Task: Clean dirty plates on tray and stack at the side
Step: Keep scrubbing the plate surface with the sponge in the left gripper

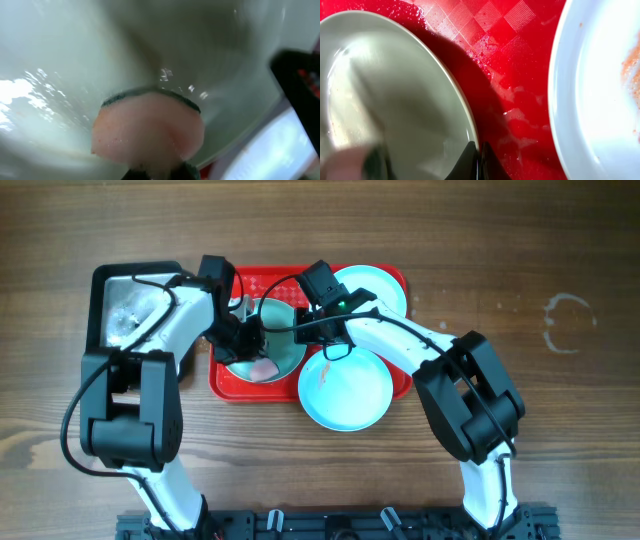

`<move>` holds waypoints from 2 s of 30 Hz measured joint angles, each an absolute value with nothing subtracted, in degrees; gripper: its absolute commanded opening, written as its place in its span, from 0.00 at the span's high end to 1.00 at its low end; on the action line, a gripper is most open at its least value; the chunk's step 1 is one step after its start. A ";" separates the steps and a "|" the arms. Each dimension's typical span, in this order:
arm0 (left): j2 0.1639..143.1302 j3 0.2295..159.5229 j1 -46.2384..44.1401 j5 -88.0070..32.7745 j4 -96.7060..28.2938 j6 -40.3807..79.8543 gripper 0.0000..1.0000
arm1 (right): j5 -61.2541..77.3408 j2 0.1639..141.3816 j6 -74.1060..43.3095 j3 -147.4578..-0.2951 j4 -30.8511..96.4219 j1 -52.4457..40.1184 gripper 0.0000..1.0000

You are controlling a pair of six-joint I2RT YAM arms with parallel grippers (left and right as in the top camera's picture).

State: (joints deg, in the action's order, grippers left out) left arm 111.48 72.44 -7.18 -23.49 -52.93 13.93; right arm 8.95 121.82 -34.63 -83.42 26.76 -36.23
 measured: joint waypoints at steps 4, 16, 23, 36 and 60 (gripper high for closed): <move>111.96 78.30 -4.03 -30.83 -58.50 14.17 0.96 | 8.97 121.82 -34.63 -83.42 26.72 -36.23 0.96; 111.24 73.38 -11.20 -2.55 -55.24 43.05 0.96 | 9.17 121.82 -34.63 -83.42 26.74 -36.25 0.96; 109.12 69.63 -11.20 1.69 -41.74 47.62 0.96 | 8.86 121.82 -34.83 -83.42 26.63 -36.18 0.96; 109.27 69.73 -8.93 -5.13 -37.89 48.34 0.96 | 8.97 121.82 -34.46 -83.42 26.83 -36.23 0.96; 109.30 70.06 -12.05 2.90 -38.89 40.36 0.96 | 10.17 121.82 -34.46 -83.42 26.72 -36.34 0.96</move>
State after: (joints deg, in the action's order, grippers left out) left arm 109.30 70.06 -12.05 2.90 -38.89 40.36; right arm 10.17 121.82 -34.46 -83.42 26.72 -36.34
